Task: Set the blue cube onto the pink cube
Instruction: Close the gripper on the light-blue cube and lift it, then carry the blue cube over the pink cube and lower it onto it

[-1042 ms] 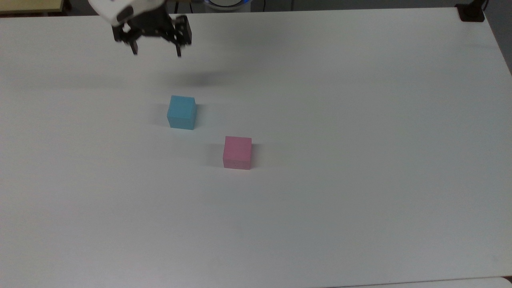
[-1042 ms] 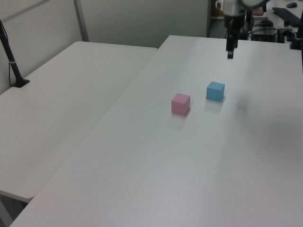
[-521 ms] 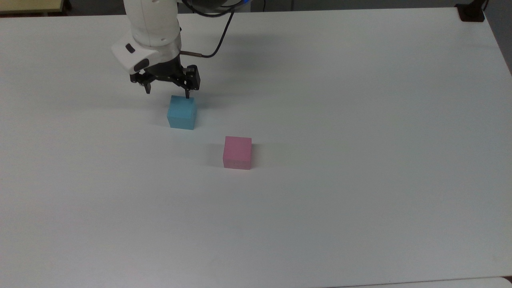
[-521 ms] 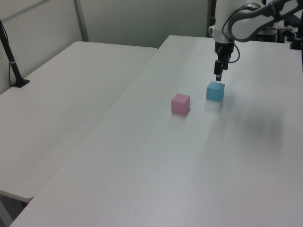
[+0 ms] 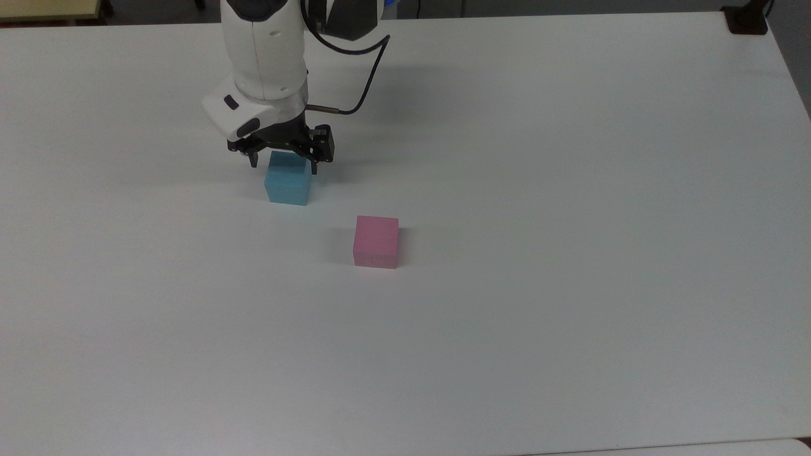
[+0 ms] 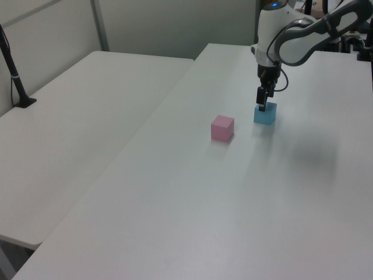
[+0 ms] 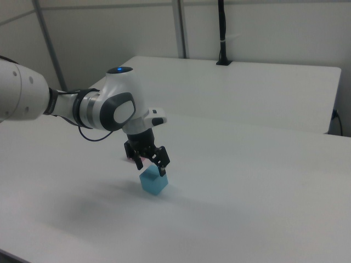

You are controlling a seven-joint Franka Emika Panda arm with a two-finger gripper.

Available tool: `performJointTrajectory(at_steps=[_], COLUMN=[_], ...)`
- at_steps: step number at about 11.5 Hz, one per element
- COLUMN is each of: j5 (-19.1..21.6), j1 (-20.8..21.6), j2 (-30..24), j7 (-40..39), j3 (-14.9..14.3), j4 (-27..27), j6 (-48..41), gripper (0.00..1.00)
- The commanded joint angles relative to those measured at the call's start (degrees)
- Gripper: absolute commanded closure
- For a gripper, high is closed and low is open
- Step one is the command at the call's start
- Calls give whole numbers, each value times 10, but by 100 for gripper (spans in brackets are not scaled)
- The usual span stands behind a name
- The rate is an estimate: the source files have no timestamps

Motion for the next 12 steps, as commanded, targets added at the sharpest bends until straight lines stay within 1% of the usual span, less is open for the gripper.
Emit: performJointTrajectory(at_steps=[1, 2, 3, 4, 6, 7, 8, 9, 12], j5=[5, 5, 4, 3, 3, 3, 5, 6, 13], j1=[3, 4, 8, 11, 12, 12, 12, 11, 11], j2=[7, 11, 12, 12, 8, 8, 9, 9, 13], j7=[10, 10, 23, 51, 82, 82, 83, 84, 109], j3=[-1, -1, 3, 12, 26, 29, 31, 35, 52], j4=[-1, -1, -1, 6, 29, 49, 81, 106, 149], j6=[11, 11, 11, 8, -21, -43, -82, -101, -103], gripper=[0, 3, 18, 36, 61, 63, 63, 63, 63])
